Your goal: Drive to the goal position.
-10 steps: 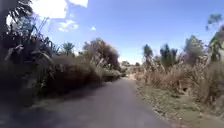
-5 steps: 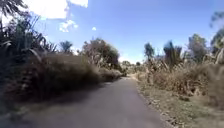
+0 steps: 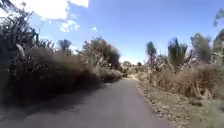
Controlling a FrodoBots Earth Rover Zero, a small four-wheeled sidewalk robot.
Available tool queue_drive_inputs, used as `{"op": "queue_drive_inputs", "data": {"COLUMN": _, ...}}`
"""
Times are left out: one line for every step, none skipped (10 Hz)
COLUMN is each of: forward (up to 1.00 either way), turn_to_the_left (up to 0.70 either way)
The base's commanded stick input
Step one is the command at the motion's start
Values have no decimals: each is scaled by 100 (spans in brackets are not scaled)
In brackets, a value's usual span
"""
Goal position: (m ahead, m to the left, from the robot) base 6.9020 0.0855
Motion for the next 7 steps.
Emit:
{"op": "queue_drive_inputs", "data": {"forward": 85, "turn_to_the_left": 0}}
{"op": "queue_drive_inputs", "data": {"forward": 85, "turn_to_the_left": 0}}
{"op": "queue_drive_inputs", "data": {"forward": 85, "turn_to_the_left": 0}}
{"op": "queue_drive_inputs", "data": {"forward": 85, "turn_to_the_left": 0}}
{"op": "queue_drive_inputs", "data": {"forward": 85, "turn_to_the_left": 0}}
{"op": "queue_drive_inputs", "data": {"forward": 85, "turn_to_the_left": 0}}
{"op": "queue_drive_inputs", "data": {"forward": 85, "turn_to_the_left": 0}}
